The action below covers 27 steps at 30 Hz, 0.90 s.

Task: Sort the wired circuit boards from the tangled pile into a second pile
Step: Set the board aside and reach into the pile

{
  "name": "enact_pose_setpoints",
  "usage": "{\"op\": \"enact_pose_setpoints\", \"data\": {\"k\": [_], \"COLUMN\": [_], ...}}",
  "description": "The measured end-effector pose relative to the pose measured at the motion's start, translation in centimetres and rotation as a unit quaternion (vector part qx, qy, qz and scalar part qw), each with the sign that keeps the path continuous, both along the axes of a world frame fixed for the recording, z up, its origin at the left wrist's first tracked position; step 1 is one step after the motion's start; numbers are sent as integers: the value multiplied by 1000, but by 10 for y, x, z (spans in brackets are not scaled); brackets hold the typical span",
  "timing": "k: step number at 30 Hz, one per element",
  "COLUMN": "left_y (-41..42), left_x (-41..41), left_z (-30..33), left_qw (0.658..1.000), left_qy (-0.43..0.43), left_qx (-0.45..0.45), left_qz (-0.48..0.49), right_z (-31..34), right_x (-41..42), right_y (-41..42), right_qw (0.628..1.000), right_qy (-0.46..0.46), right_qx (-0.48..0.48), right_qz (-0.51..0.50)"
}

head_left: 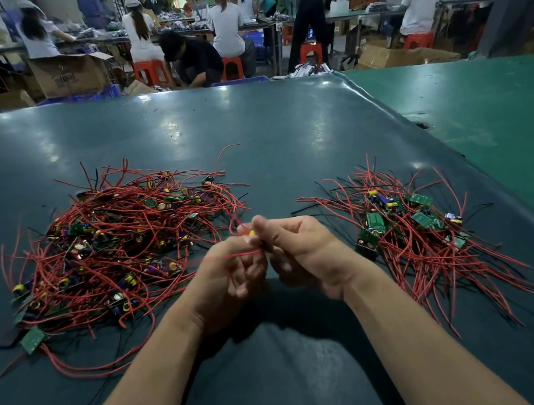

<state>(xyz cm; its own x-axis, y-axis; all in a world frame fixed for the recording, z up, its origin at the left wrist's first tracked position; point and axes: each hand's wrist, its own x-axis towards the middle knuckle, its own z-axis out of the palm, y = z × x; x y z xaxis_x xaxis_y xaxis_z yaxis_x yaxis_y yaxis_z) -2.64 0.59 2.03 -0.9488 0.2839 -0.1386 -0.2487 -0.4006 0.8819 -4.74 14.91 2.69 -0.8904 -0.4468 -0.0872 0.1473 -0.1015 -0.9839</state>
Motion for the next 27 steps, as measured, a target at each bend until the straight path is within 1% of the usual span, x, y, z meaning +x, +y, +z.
{"op": "enact_pose_setpoints", "data": {"k": [3,5,8,10,12,15,18,21,22,24,27], "left_y": [1,0,-1,-3,-4,-3,2,4,4,4,5], "left_x": [3,5,6,4,3,4,4,-1,-3,-3,-4], "left_z": [0,-2,-8,-12,-12,-14,-16,-15,-15,-12,-8], "left_qw": [998,997,994,993,989,982,982,989,991,993,995], "left_qy": [-4,24,69,71,96,132,146,124,109,92,77], "left_qx": [-36,-49,-68,-75,-92,-117,-119,-75,-67,-67,-41], "left_qz": [-42,-61,-52,-54,-68,-63,-19,41,44,35,41], "right_z": [2,6,6,4,3,1,0,1,1,1,0], "right_x": [1,0,-3,-4,-4,-7,-7,-9,-10,-10,-7], "right_y": [6,11,14,12,9,8,4,0,-1,1,4], "right_qw": [999,998,998,997,998,998,998,983,978,977,979], "right_qy": [-15,-32,-15,-17,-19,-36,-28,-64,-71,-69,-57], "right_qx": [-7,-10,56,64,37,-6,-50,-171,-192,-191,-188], "right_qz": [32,49,11,25,47,55,25,-30,-48,-66,-62]}}
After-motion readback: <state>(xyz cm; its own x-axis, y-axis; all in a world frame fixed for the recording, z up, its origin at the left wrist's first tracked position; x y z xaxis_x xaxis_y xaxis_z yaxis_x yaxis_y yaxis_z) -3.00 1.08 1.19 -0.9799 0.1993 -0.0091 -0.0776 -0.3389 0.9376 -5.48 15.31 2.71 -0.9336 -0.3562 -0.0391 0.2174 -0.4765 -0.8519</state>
